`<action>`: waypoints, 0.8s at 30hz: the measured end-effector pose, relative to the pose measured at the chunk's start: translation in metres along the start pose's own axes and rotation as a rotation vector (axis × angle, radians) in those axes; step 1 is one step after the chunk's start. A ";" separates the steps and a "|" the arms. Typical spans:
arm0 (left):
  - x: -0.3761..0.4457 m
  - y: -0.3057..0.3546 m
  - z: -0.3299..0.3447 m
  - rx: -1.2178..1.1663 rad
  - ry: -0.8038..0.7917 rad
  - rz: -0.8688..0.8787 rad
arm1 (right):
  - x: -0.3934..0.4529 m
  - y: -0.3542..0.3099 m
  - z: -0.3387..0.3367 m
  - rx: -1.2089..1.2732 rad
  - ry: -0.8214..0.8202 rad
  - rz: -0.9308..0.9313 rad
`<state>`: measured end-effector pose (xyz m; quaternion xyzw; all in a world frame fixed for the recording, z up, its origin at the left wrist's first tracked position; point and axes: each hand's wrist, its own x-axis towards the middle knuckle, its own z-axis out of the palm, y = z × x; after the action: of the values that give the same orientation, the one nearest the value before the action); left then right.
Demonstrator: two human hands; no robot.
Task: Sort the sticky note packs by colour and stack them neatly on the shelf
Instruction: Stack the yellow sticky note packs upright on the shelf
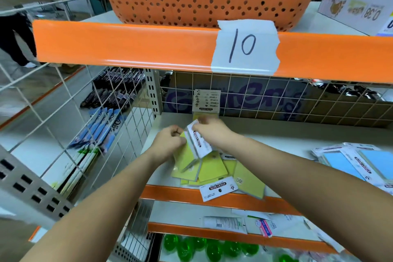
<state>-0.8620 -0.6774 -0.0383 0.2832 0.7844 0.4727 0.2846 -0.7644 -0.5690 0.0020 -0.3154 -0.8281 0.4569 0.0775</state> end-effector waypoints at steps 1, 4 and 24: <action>0.000 0.005 -0.002 -0.053 -0.036 -0.018 | 0.002 -0.002 -0.004 0.020 0.016 -0.003; 0.007 0.013 -0.007 -0.190 -0.065 -0.061 | 0.009 -0.004 -0.014 0.084 0.081 0.028; 0.082 0.002 0.068 -0.019 0.082 -0.159 | 0.035 0.066 0.002 0.044 0.110 0.210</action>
<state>-0.8684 -0.5787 -0.0779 0.1978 0.8110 0.4672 0.2913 -0.7634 -0.5246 -0.0579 -0.4232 -0.7748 0.4625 0.0813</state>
